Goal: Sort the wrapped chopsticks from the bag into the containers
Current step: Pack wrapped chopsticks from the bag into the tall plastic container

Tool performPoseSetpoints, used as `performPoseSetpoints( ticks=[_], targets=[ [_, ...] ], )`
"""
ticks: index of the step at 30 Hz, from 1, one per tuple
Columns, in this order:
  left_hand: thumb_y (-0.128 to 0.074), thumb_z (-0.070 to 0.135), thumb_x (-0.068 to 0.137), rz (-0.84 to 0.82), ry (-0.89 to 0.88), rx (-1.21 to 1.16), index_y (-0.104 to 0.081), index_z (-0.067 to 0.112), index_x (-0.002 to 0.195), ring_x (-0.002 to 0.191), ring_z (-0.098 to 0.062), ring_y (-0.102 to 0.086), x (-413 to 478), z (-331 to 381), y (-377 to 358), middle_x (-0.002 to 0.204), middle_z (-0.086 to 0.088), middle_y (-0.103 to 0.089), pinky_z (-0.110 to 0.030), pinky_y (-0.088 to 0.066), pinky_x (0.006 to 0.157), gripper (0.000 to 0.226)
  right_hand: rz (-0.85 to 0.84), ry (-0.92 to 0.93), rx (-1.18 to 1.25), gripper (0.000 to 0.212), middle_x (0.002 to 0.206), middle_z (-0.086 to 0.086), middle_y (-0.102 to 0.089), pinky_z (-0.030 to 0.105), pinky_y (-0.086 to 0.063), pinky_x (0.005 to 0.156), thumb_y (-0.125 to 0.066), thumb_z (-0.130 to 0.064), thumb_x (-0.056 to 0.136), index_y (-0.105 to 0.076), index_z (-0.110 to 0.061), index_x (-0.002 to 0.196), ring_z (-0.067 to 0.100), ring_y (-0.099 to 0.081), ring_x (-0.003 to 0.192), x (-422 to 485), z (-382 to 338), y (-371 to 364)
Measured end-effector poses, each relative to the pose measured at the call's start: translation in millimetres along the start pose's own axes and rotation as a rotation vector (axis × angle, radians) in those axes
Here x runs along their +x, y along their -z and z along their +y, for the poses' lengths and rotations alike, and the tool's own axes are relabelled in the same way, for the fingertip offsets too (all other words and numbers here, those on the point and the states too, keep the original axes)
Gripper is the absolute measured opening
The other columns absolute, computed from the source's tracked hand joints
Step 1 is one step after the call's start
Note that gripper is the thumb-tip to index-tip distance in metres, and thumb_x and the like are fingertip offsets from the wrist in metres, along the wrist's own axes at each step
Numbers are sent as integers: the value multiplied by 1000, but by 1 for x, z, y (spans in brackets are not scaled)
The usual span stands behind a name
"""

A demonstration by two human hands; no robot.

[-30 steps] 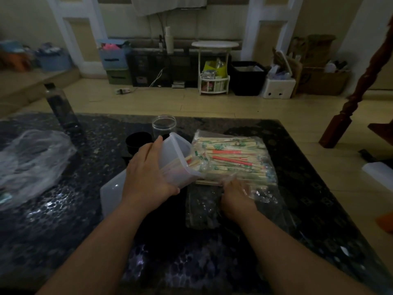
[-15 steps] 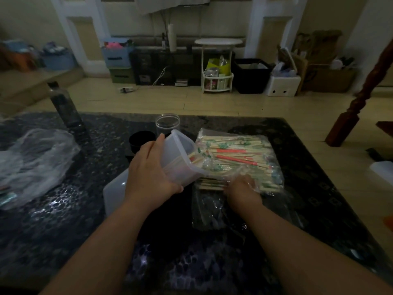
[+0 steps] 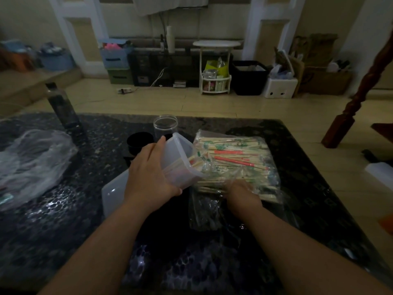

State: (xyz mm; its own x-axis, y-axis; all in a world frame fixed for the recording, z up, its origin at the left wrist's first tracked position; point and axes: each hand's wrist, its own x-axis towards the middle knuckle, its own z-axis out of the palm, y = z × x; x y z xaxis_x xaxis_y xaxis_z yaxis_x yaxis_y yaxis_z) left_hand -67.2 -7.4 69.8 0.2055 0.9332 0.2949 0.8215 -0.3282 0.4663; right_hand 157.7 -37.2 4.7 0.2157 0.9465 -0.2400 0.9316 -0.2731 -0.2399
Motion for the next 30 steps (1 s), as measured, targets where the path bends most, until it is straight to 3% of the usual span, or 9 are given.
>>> performPoseSetpoints(
  ticks=[5,7,10,14,20,24,30],
  targets=[
    [-95,37,47,-4,-15,10,-14,27,155,136,-21,-29,0,-1,-1,149,1,-29,-42,-30,111,136,-21,56,-120,44,146,10,-41,53,-25,117,-38,-8,99,-40,-17,143,27,-38,136,4,5,-8],
    [-95,37,46,1,-15,7,-14,27,155,136,-21,-30,0,-1,-2,149,1,-30,-42,-30,111,136,13,88,-115,45,148,7,-38,50,-22,118,-37,-13,100,-36,-19,144,25,-33,140,2,7,-11],
    [-94,37,46,2,-9,1,-14,28,155,135,-21,-31,0,-2,-1,149,2,-29,-41,-30,110,136,74,78,-100,42,138,9,-48,42,-33,111,-41,-14,99,-44,-19,140,26,-44,130,-1,6,-7],
    [-94,38,47,-4,-19,7,-13,27,155,135,-22,-31,0,-1,-1,149,1,-29,-42,-30,110,135,8,83,-72,38,129,12,-53,45,-47,101,-48,-9,95,-53,-16,132,31,-50,123,0,4,-10],
    [-94,39,48,-11,-22,10,-12,28,155,134,-21,-31,-1,-1,-2,148,2,-29,-42,-32,109,135,65,97,-175,38,134,13,-45,47,-40,106,-44,-16,97,-47,-12,135,32,-45,124,0,8,-22],
    [-94,38,47,4,-21,4,-14,27,155,133,-22,-32,-2,-2,-2,147,3,-30,-42,-33,108,134,137,123,-217,41,135,12,-51,40,-37,104,-38,-20,99,-43,-15,140,30,-48,123,-13,7,-17],
    [-94,38,47,-3,-28,-16,-14,28,155,133,-22,-31,-2,-4,0,148,3,-29,-43,-33,108,135,234,209,-166,45,125,5,-61,37,-48,81,-43,-24,97,-36,-32,141,30,-60,109,-43,-8,-2]
  ],
)
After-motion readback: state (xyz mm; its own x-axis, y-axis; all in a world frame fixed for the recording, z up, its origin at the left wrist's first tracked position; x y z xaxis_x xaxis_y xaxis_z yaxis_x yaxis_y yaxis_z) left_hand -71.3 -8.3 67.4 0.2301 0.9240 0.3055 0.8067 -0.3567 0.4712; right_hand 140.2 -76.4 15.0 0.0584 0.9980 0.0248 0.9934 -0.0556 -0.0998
